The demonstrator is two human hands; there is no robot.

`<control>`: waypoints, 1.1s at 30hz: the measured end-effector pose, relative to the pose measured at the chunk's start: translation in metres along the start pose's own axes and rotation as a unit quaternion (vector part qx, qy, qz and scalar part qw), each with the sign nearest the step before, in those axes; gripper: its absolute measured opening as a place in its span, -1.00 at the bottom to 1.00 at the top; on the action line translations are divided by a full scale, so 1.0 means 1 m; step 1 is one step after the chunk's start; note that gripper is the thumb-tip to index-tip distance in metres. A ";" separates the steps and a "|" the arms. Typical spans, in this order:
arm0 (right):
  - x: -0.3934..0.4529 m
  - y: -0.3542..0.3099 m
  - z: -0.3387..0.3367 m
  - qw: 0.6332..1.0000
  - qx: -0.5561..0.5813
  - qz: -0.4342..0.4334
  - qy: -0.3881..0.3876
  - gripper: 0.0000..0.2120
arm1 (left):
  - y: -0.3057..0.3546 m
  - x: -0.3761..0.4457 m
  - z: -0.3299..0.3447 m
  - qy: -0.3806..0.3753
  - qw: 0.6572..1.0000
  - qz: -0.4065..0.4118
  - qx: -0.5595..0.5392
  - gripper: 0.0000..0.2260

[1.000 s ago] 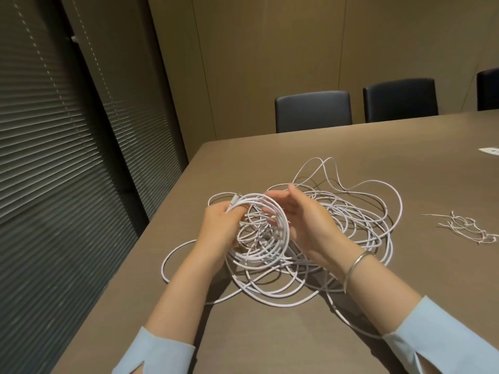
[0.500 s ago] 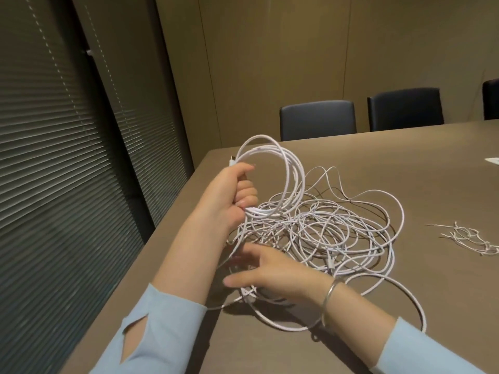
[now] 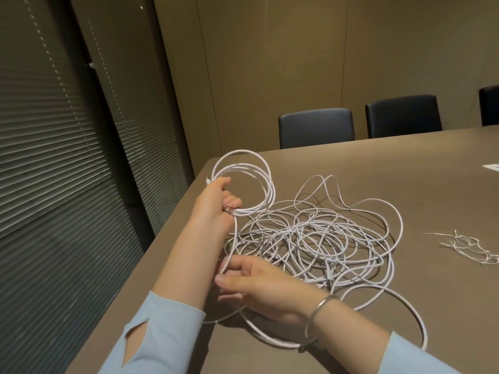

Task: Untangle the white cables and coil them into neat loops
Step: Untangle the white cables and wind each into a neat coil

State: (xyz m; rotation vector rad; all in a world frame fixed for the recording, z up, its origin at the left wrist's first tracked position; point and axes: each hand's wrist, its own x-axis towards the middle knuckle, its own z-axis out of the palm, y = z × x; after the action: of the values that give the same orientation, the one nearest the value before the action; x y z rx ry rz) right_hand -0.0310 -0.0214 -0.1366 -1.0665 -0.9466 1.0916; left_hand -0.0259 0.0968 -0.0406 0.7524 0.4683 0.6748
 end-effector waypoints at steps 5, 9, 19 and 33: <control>-0.017 -0.028 -0.033 0.997 -0.051 0.059 0.005 -0.92 | 0.022 0.014 -0.014 0.021 0.998 0.004 -0.063 -0.70; -0.034 -0.067 -0.078 0.987 -0.120 0.099 0.033 -0.95 | 0.035 0.025 -0.030 0.051 0.994 0.029 -0.096 -0.71; -0.064 -0.135 -0.130 0.889 -0.405 0.191 0.094 -0.73 | 0.043 0.046 -0.052 0.105 0.985 0.087 -0.101 -0.79; 0.006 -0.143 -0.064 0.911 -0.212 -0.160 0.316 -0.77 | 0.001 0.035 -0.002 -0.166 0.979 0.022 0.117 -0.65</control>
State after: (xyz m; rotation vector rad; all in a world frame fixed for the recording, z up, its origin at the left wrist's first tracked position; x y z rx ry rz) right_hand 0.0613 -0.0446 -0.0121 -1.4382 -0.7949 0.2216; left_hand -0.0034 0.1227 -0.0461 1.0797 0.2266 0.5261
